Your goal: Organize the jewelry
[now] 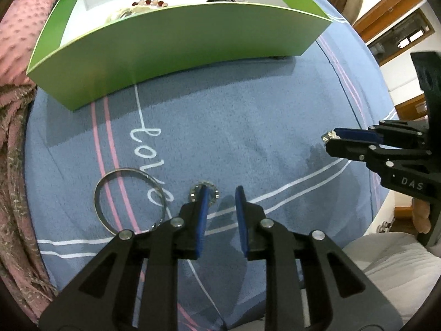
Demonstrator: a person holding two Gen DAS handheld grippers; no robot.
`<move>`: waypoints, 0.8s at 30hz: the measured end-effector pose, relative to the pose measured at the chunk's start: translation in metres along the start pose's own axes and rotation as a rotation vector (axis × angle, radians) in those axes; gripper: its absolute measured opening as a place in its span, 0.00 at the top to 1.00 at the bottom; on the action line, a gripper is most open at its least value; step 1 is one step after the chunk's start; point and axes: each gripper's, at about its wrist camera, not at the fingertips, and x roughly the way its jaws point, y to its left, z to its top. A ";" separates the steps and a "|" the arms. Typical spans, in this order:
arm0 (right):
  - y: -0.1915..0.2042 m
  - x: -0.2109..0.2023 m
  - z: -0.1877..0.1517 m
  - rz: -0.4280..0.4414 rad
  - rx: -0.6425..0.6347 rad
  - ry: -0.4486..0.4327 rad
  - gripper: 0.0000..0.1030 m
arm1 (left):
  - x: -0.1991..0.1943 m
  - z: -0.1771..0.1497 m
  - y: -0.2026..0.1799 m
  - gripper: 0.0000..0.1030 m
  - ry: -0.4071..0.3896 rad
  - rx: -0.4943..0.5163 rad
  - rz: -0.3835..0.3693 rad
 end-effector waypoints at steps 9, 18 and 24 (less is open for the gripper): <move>0.001 -0.005 0.003 0.001 -0.027 -0.008 0.81 | 0.001 0.002 -0.004 0.97 -0.007 -0.002 0.002; 0.012 -0.019 0.016 0.014 -0.061 -0.046 0.81 | -0.033 0.012 0.007 0.97 -0.091 -0.013 -0.020; 0.028 -0.064 0.066 0.026 -0.137 -0.199 0.81 | -0.091 0.061 0.021 0.97 -0.254 0.008 0.016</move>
